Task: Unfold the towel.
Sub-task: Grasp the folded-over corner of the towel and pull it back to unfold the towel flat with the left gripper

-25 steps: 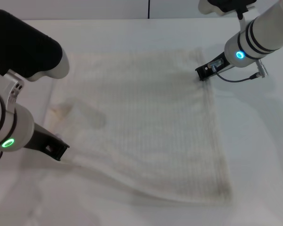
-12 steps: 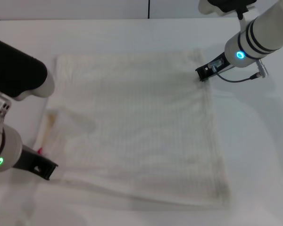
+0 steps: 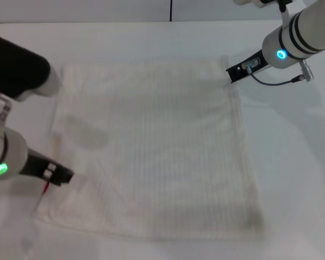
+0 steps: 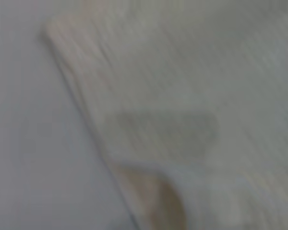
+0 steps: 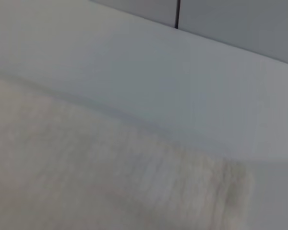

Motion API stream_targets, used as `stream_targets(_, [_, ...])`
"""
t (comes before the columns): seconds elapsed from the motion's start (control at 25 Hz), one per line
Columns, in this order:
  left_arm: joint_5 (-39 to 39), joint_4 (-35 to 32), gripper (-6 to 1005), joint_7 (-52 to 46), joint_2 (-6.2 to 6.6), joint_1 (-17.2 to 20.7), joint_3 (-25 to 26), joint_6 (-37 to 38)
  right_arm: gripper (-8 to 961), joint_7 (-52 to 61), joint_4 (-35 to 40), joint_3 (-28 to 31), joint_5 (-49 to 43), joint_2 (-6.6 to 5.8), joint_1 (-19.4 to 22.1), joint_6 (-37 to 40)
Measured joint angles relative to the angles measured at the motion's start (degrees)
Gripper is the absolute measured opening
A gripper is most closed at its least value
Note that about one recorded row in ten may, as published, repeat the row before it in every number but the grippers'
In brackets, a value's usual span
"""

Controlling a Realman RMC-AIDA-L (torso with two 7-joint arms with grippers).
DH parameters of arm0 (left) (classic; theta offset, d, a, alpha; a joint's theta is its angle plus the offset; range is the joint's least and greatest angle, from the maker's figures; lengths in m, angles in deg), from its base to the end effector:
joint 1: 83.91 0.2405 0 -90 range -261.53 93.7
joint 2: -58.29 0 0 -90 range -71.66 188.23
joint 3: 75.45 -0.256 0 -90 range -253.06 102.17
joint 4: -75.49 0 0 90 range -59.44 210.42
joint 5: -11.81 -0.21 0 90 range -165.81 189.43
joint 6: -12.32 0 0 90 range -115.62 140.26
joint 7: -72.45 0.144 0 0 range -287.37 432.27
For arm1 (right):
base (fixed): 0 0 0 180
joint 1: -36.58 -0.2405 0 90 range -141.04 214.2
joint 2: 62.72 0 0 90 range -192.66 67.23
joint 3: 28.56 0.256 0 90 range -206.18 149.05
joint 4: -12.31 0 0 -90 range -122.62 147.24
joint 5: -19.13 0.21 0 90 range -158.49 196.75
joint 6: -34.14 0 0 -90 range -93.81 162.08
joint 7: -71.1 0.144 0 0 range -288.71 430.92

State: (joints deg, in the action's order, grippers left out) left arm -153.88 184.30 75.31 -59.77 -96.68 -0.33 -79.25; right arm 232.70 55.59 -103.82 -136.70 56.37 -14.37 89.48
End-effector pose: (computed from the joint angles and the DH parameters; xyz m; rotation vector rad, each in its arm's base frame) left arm -0.1835 0.2701 0.0045 -2.2111 -1.0307 0.5689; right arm 0.1930 0.4439 -0.0373 -2.2075 1.1111 -0.2783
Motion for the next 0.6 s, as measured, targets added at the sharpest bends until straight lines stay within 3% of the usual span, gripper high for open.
stream_targets(0.16, [0.01,1.52,390,1.02,0.02,-0.21,2.64,1.66,56,0.06,4.69,-1.27,0.24,0.28,2.33,0.80])
stream_targets(0.36, [0.11,0.29,582,3.35,-0.10,-0.82,4.58,9.76,59,0.14,13.08,-5.39,3.64,0.34,7.80,0.53])
stream_targets(0.44, [0.29,-2.46,586,3.34,-0.27,-1.22,3.83,12.37,61,0.51,17.01,-5.87,4.00,0.40,10.72,0.52])
stream_targets(0.52, [0.42,-4.08,590,3.23,-0.39,-1.53,3.17,13.20,62,0.62,17.56,-5.87,4.16,0.40,11.29,0.56])
stream_targets(0.6, [0.32,-9.98,593,2.35,-0.41,-3.69,1.88,12.90,64,0.76,17.83,-5.79,4.59,0.31,11.68,0.73])
